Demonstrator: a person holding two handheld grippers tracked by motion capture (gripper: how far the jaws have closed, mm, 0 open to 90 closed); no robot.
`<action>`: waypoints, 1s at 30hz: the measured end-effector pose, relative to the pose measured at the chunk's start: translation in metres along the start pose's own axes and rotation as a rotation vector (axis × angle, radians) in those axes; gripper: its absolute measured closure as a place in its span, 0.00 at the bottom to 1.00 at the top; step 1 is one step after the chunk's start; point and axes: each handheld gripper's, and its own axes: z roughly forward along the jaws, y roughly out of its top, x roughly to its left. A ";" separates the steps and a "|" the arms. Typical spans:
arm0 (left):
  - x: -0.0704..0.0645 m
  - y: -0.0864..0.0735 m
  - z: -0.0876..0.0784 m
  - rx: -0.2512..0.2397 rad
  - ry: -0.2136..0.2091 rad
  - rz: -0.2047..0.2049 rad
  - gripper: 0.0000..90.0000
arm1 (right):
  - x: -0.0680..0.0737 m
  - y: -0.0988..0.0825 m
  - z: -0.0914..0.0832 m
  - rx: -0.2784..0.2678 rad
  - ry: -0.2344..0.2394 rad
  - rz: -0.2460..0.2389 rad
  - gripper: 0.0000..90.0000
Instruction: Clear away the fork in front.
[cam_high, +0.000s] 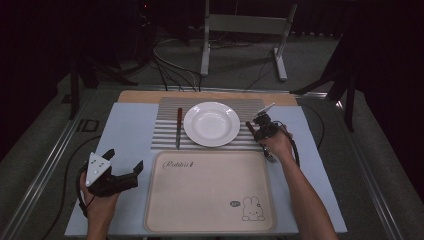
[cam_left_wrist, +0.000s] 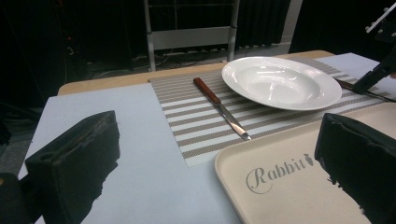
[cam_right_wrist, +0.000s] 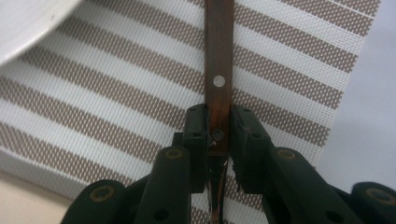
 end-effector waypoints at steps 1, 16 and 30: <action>0.000 0.000 0.000 0.002 0.000 0.000 0.01 | 0.001 -0.001 -0.001 0.005 -0.001 -0.021 0.86; -0.001 0.000 0.002 0.011 0.002 0.006 0.01 | 0.008 -0.028 -0.034 -0.291 0.020 -0.098 0.87; -0.002 -0.001 0.004 0.019 0.004 0.010 0.01 | 0.028 -0.033 -0.072 -0.439 0.054 -0.141 0.86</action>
